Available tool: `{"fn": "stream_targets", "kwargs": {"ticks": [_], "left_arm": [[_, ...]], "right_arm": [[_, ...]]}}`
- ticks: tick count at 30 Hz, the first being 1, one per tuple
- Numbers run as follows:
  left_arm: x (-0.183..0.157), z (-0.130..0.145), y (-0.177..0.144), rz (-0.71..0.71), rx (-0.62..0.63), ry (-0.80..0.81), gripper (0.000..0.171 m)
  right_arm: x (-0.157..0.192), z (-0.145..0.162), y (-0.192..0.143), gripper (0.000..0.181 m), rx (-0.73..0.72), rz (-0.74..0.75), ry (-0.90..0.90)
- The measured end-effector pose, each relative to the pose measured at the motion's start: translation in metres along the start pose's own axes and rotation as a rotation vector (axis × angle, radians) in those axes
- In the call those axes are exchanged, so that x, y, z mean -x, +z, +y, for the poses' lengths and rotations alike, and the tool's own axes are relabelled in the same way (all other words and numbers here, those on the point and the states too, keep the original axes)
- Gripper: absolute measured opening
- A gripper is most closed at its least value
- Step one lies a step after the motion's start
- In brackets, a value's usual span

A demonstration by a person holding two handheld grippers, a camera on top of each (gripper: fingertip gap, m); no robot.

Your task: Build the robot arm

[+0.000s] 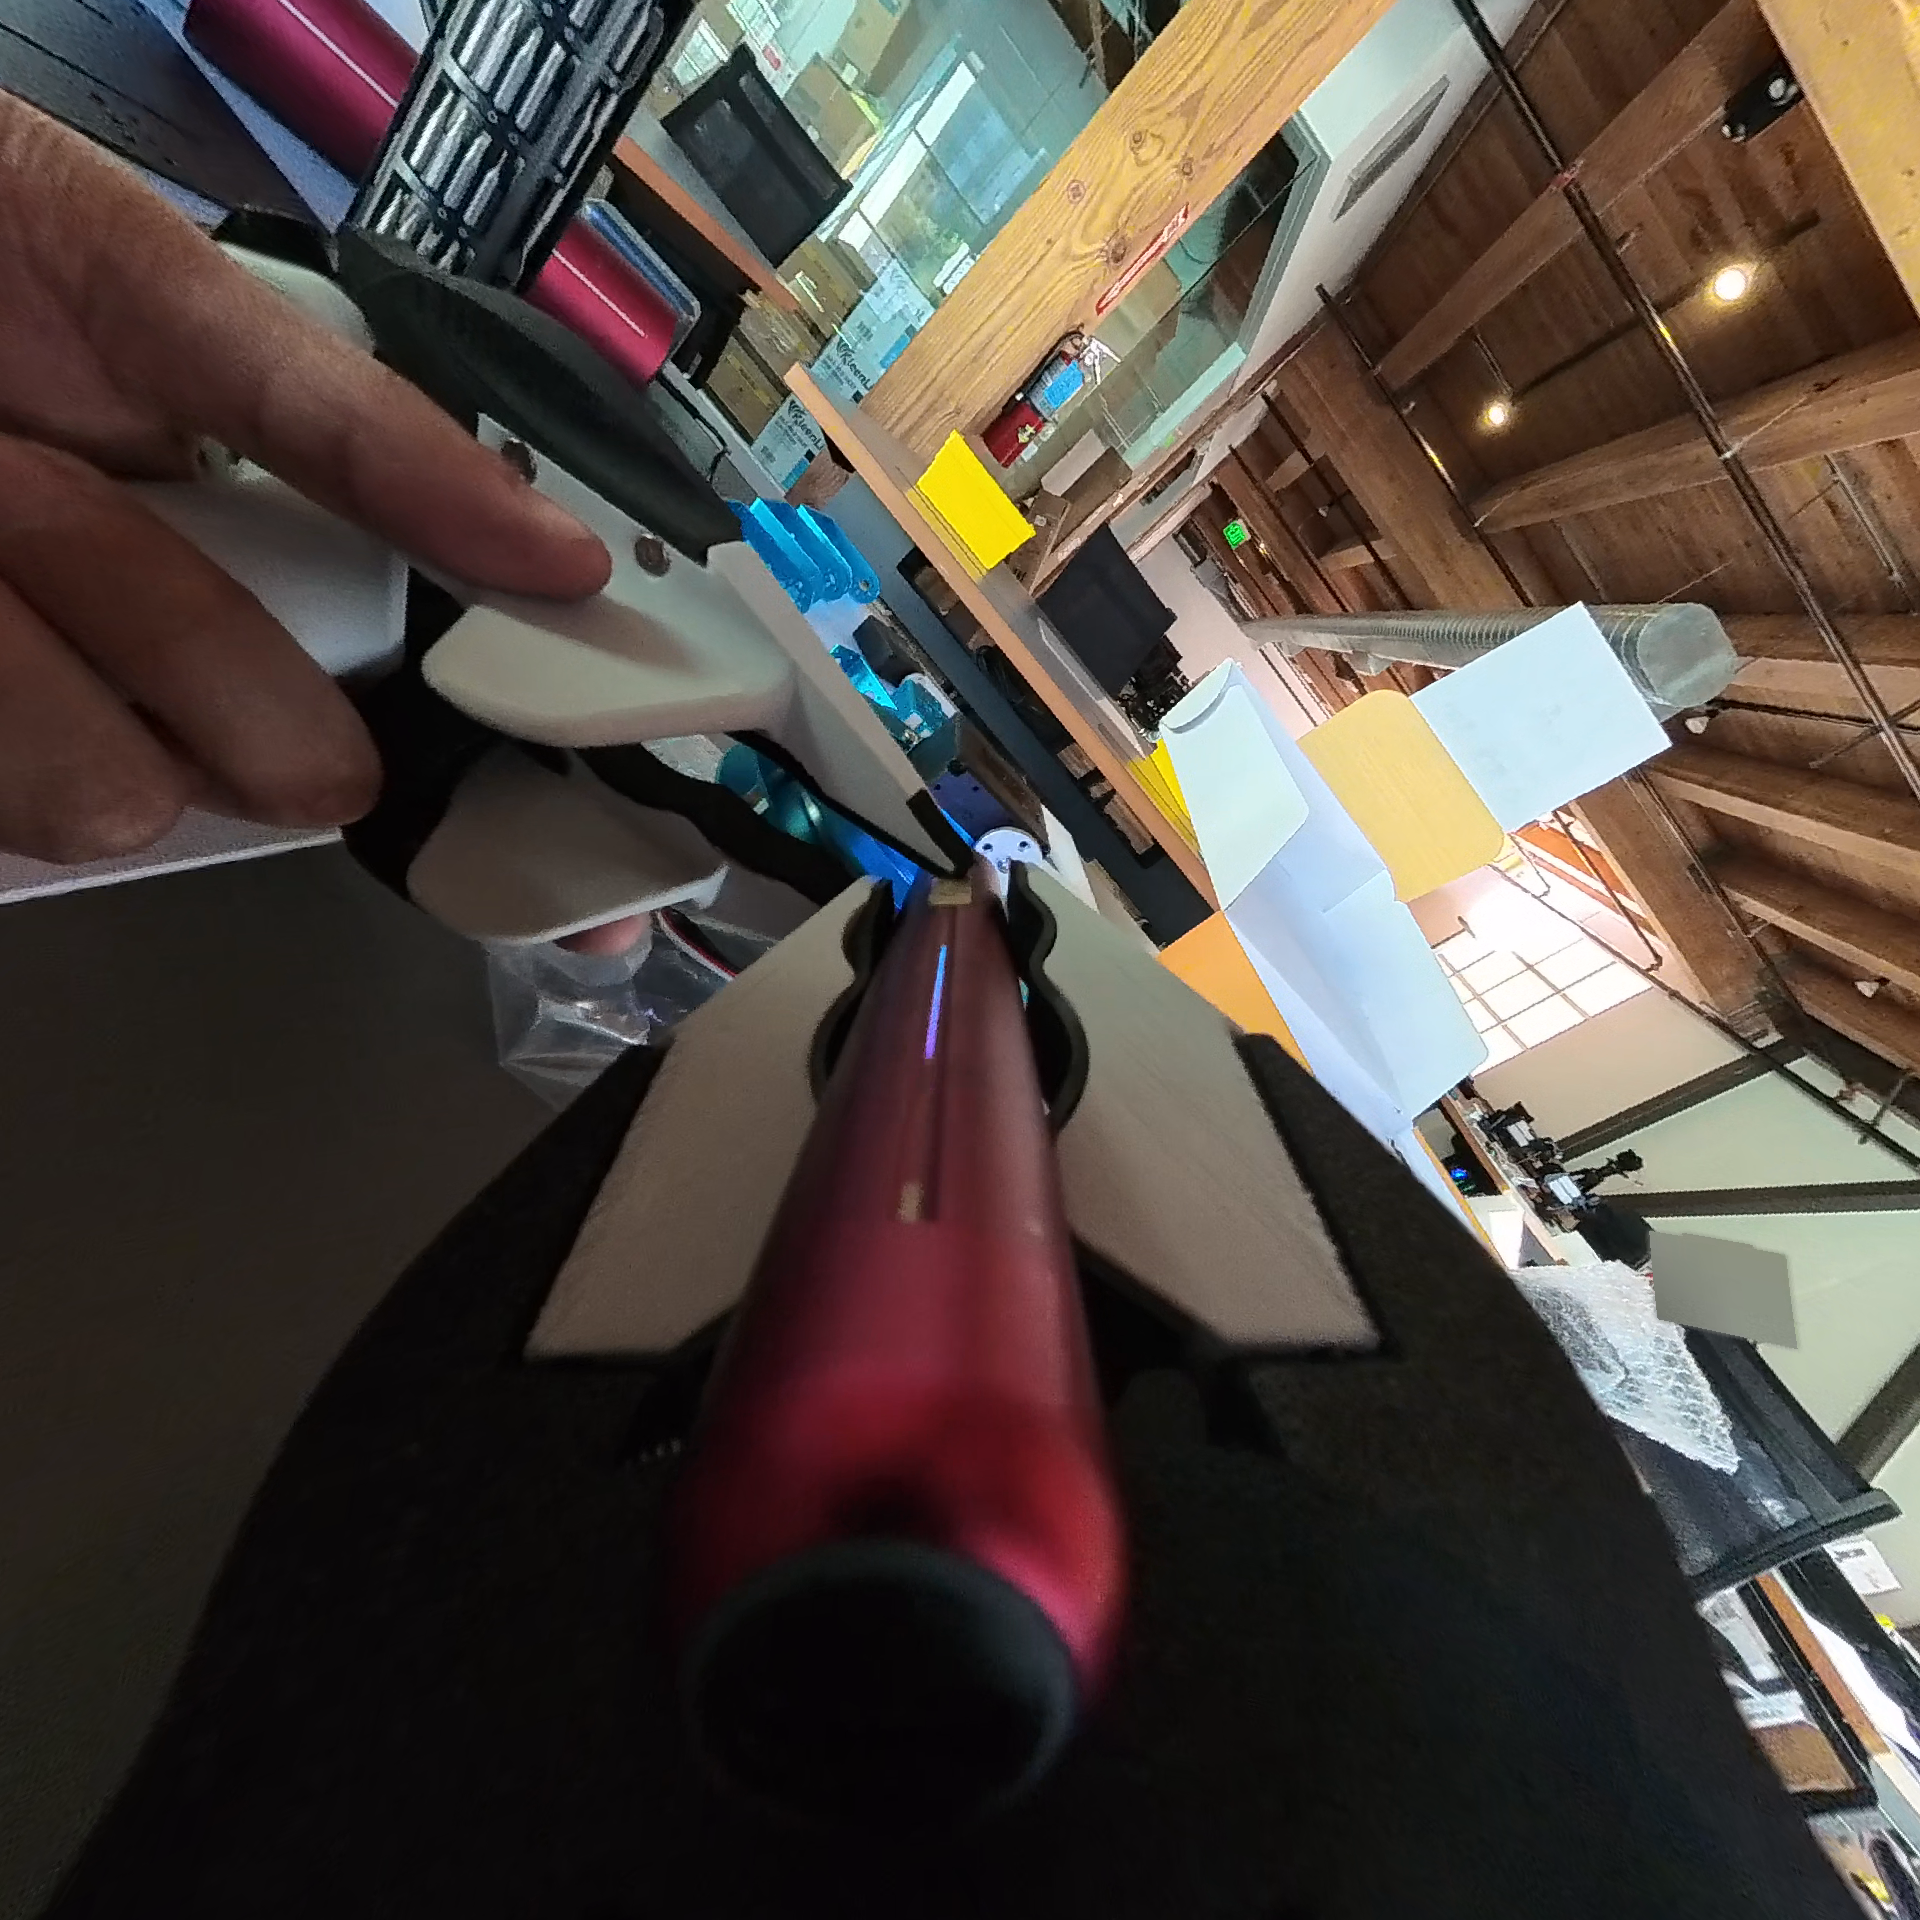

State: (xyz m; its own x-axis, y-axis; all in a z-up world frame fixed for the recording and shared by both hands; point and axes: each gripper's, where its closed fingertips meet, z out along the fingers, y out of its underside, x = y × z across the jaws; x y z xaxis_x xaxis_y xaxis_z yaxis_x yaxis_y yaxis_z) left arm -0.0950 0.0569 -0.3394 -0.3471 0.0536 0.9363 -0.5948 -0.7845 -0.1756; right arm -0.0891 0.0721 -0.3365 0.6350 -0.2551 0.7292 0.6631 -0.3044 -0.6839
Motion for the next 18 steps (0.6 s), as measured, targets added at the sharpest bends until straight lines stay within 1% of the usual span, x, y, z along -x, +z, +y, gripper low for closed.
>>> {"fn": "stream_targets", "kwargs": {"ticks": [3,5,9,14,18], "left_arm": [[0.004,-0.001,0.000,-0.010,-0.004,-0.023,0.016],[0.001,0.000,0.001,-0.004,0.006,-0.006,0.017],[-0.006,0.005,0.002,0.002,0.033,0.053,0.018],[-0.006,0.007,0.000,-0.073,0.080,0.198,0.026],[-0.003,0.005,0.001,-0.056,0.067,0.124,0.023]], "right_arm": [[0.001,0.004,0.002,0.020,0.022,-0.010,-0.003],[-0.001,0.002,0.000,0.020,0.015,0.002,-0.004],[-0.004,-0.004,-0.005,0.019,-0.028,-0.002,0.030],[0.000,-0.004,-0.003,0.020,-0.026,-0.024,0.030],[0.000,-0.002,-0.002,0.020,-0.006,-0.005,-0.014]]}}
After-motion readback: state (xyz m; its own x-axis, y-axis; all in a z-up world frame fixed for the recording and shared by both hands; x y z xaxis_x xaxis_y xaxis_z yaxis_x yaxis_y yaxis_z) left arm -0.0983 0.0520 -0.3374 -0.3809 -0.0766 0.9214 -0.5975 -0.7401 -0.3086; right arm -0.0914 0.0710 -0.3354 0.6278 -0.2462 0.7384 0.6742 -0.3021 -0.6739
